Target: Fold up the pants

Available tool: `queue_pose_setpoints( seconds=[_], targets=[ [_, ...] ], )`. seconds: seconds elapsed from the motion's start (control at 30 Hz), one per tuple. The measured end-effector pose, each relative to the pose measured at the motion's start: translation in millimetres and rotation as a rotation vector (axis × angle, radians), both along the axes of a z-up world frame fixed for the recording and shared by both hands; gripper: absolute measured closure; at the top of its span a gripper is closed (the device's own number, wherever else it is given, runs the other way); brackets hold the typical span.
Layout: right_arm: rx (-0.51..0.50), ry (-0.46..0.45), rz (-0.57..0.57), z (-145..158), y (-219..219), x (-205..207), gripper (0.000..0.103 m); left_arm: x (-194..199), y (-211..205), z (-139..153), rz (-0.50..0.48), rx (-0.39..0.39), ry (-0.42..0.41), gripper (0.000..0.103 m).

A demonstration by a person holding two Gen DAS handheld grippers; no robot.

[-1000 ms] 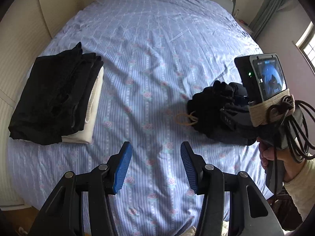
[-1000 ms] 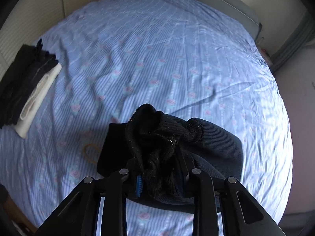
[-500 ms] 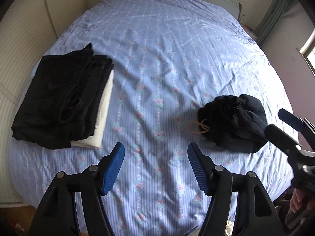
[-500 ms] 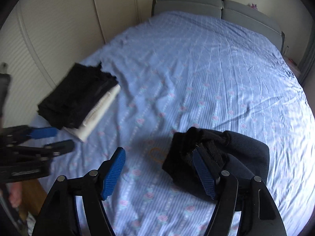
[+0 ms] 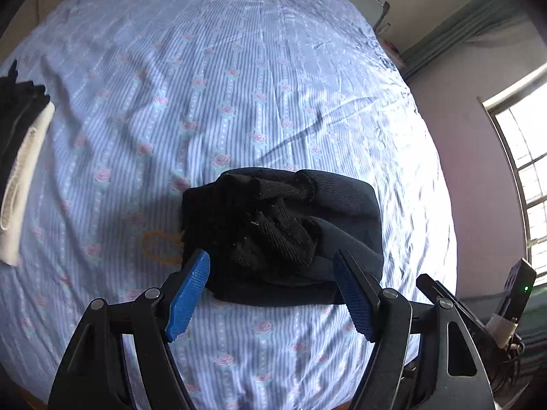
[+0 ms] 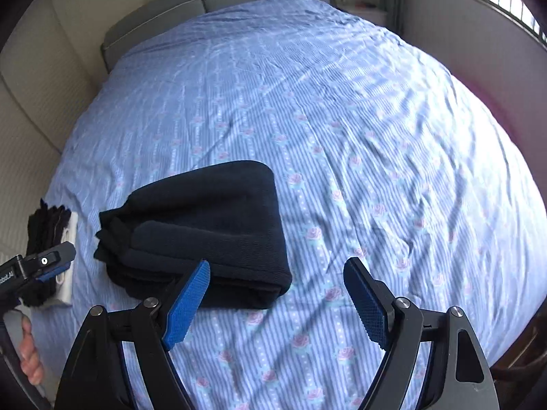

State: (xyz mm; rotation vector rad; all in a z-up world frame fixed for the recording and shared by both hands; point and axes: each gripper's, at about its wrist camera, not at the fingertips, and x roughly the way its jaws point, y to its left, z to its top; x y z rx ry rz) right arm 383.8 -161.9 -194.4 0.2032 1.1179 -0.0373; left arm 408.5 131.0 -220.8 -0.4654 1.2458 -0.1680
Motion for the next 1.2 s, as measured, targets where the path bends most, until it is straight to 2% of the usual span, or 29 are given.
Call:
queue_pose_setpoints(
  seconds=[0.07, 0.17, 0.3, 0.4, 0.53, 0.63, 0.73, 0.8, 0.87, 0.9, 0.97, 1.0, 1.07, 1.2],
  targets=[
    [0.040, 0.019, -0.030, -17, -13, 9, 0.022, 9, -8, -17, 0.003, -0.007, 0.045, 0.029],
    [0.066, 0.063, -0.024, -40, -18, 21, 0.022, 16, -16, -34, 0.019, 0.033, 0.079, 0.031],
    [0.073, 0.089, 0.053, -64, -18, 25, 0.023, 21, -20, -36, 0.071, 0.014, 0.084, 0.031],
    [0.110, 0.126, 0.086, -85, -19, 30, 0.025, 12, -16, -41, 0.105, 0.017, 0.124, 0.031],
    [0.147, 0.142, 0.109, -93, -22, 35, 0.025, 1, -11, -48, 0.159, -0.034, 0.148, 0.031],
    [0.147, 0.145, 0.134, -94, -20, 37, 0.025, 11, -17, -49, 0.153, -0.026, 0.135, 0.032],
    [0.148, 0.147, 0.149, -94, -19, 38, 0.025, 27, -25, -40, 0.151, 0.021, 0.107, 0.041],
    [0.143, 0.146, 0.165, -95, -14, 41, 0.025, 39, -33, -36, 0.154, 0.046, 0.096, 0.041],
    [0.147, 0.143, 0.188, -97, -6, 45, 0.030, 49, -43, -41, 0.131, 0.100, 0.106, 0.041],
    [0.146, 0.141, 0.196, -96, -2, 45, 0.031, 51, -46, -44, 0.120, 0.138, 0.110, 0.044],
    [0.149, 0.143, 0.209, -98, 5, 45, 0.031, 53, -48, -50, 0.113, 0.200, 0.137, 0.064],
    [0.150, 0.144, 0.218, -98, 9, 45, 0.031, 53, -45, -51, 0.118, 0.181, 0.140, 0.066],
    [0.154, 0.143, 0.238, -93, 15, 41, 0.031, 50, -37, -41, 0.142, 0.123, 0.123, 0.078],
    [0.155, 0.104, 0.211, -78, 7, 20, 0.030, 35, -27, -4, 0.162, 0.059, 0.029, 0.080]
  ],
)
